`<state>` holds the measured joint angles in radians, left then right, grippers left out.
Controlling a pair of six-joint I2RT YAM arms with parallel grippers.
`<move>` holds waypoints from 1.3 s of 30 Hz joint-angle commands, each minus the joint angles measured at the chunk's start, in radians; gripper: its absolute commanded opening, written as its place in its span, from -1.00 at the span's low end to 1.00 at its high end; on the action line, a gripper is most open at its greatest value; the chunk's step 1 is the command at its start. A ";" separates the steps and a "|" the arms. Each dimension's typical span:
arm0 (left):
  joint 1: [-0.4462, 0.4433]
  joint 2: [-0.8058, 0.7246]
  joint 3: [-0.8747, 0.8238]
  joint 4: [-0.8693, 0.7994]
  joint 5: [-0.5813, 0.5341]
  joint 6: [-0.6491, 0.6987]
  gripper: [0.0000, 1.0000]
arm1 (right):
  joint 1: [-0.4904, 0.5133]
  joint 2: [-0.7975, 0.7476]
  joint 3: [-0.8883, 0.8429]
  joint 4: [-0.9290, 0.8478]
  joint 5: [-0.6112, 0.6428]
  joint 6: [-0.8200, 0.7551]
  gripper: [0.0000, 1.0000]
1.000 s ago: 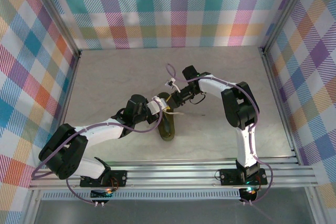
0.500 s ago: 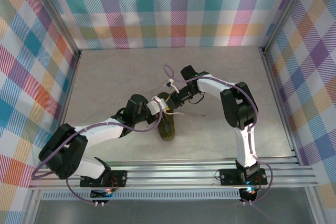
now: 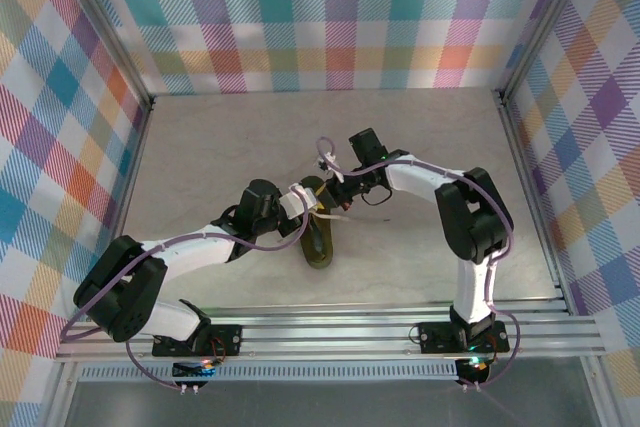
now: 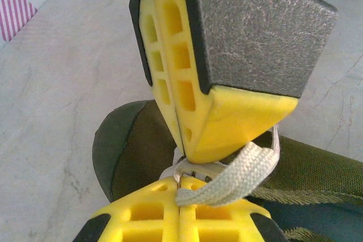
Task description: Tie the shoes
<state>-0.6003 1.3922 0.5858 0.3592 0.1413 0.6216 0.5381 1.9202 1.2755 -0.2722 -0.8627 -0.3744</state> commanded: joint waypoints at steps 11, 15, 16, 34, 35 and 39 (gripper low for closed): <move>0.007 -0.030 -0.008 0.021 -0.021 -0.011 -0.30 | 0.004 -0.059 -0.052 0.119 0.094 0.049 -1.00; 0.039 -0.087 -0.038 0.044 -0.006 -0.083 -0.10 | 0.003 -0.062 -0.054 0.107 0.123 0.046 -1.00; 0.059 -0.113 -0.050 0.041 0.005 -0.113 -0.07 | 0.003 -0.065 -0.054 0.107 0.132 0.045 -1.00; 0.210 -0.008 0.089 -0.326 0.115 -0.069 0.12 | 0.010 -0.062 -0.037 0.069 0.180 0.016 -1.00; 0.220 0.018 0.105 -0.332 0.131 -0.063 0.12 | 0.011 -0.061 -0.033 0.060 0.180 0.011 -1.00; 0.224 0.131 0.190 -0.403 0.179 -0.001 0.08 | 0.012 -0.052 -0.021 0.033 0.177 -0.004 -1.00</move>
<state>-0.3847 1.4704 0.7120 0.0505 0.2523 0.5438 0.5438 1.8729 1.2251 -0.2028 -0.6689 -0.3435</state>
